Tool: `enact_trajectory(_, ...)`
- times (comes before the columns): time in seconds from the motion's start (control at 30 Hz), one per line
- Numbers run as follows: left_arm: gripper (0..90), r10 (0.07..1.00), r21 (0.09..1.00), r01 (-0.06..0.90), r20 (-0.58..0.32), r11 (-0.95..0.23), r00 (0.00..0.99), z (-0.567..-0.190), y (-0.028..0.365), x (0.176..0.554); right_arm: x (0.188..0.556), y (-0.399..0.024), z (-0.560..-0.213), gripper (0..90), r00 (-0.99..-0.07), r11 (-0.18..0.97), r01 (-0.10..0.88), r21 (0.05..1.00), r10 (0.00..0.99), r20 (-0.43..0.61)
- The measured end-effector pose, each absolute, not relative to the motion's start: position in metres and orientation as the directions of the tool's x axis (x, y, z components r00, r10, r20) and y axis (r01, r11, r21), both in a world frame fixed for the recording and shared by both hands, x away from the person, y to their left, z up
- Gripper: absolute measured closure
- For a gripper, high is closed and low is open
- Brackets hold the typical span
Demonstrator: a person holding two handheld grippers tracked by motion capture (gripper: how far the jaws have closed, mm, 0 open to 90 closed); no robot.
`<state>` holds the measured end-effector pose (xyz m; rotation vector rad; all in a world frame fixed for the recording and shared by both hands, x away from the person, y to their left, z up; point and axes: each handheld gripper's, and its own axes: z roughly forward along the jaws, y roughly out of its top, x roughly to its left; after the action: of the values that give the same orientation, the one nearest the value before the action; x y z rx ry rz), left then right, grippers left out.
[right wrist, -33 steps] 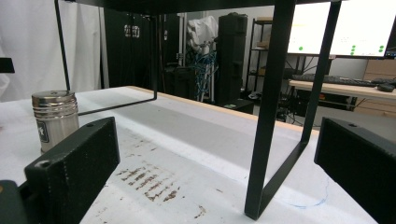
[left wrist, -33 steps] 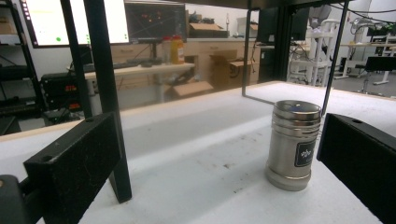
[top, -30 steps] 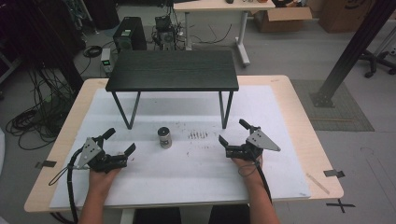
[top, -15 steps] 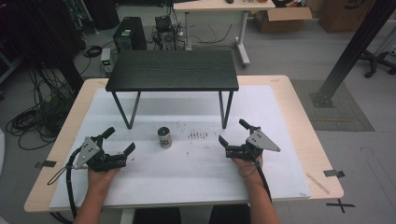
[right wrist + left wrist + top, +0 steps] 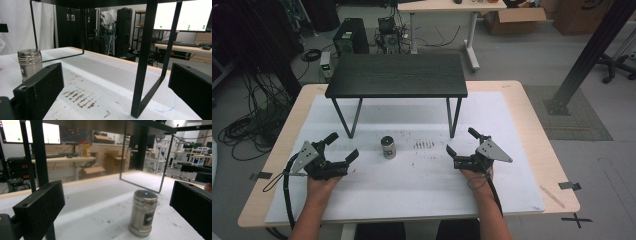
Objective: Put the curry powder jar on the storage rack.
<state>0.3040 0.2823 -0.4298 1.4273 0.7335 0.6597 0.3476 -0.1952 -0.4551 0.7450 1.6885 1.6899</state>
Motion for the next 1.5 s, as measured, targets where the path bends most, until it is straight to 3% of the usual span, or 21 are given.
enact_trajectory(0.67,0.2,0.694,0.995,0.091,-0.089,0.034,0.715,-0.398,0.255,0.324,0.348,-0.195,-0.455,0.0,-0.642,0.014,-0.039,0.999,0.766,-0.036)
enact_trajectory(1.5,0.2,0.664,0.971,0.227,-0.124,-0.071,0.738,-0.416,0.220,0.347,0.348,-0.196,-0.455,0.0,-0.644,0.005,-0.035,0.999,0.765,-0.026)
